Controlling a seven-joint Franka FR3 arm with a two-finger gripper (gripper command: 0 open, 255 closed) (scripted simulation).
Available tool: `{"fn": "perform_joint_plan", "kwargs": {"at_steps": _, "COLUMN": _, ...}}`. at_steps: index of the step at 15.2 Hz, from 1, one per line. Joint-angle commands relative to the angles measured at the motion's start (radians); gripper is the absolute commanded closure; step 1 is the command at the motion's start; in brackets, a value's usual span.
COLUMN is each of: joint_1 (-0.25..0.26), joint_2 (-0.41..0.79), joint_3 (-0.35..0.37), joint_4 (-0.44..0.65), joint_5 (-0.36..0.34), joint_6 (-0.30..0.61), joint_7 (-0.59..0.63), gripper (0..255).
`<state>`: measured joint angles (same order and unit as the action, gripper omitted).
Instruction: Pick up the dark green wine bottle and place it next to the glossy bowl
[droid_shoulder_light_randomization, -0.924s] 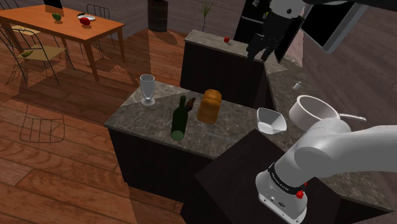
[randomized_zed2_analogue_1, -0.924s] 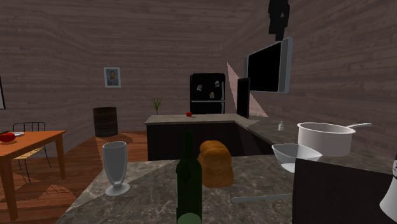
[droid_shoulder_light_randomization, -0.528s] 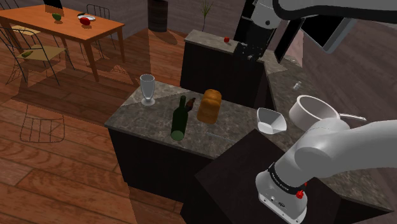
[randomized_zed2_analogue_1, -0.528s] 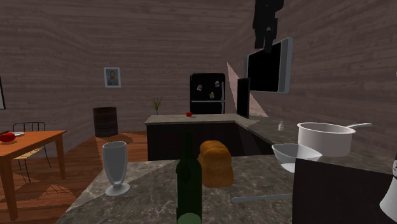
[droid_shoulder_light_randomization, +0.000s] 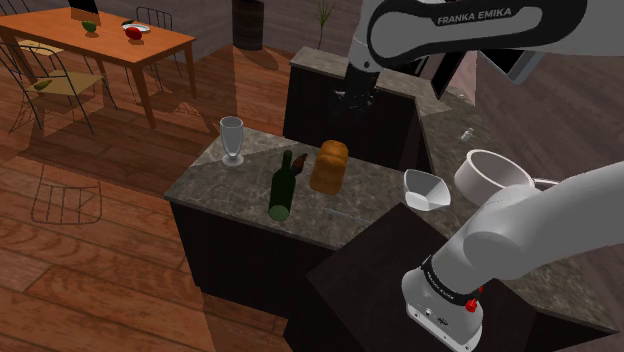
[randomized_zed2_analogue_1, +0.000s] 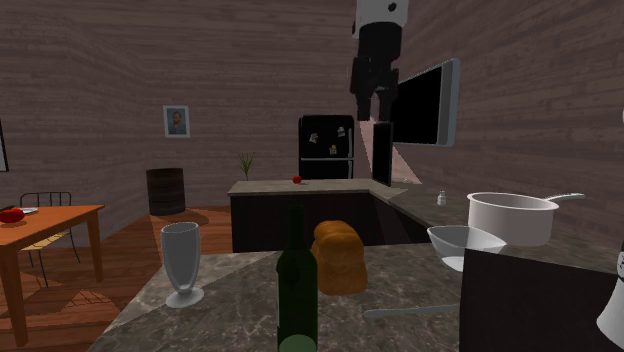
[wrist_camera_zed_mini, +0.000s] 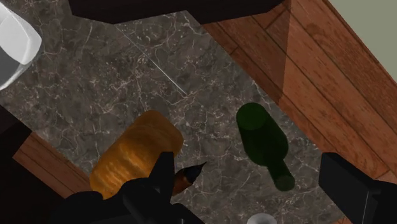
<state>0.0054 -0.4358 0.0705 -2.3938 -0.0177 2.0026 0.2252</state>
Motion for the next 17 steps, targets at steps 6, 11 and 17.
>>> {"fn": "perform_joint_plan", "kwargs": {"at_steps": 6, "joint_1": 0.006, "joint_2": 0.259, "joint_3": 0.053, "joint_4": 0.082, "joint_5": -0.018, "joint_6": 0.152, "joint_7": 0.111, "gripper": 0}}
{"fn": "perform_joint_plan", "kwargs": {"at_steps": 11, "joint_1": 0.015, "joint_2": 0.454, "joint_3": 0.077, "joint_4": 0.174, "joint_5": -0.054, "joint_6": 0.232, "joint_7": 0.194, "gripper": 0}}
{"fn": "perform_joint_plan", "kwargs": {"at_steps": 17, "joint_1": 0.035, "joint_2": 0.651, "joint_3": 0.08, "joint_4": 0.288, "joint_5": -0.098, "joint_6": 0.293, "joint_7": 0.271, "gripper": 0}}
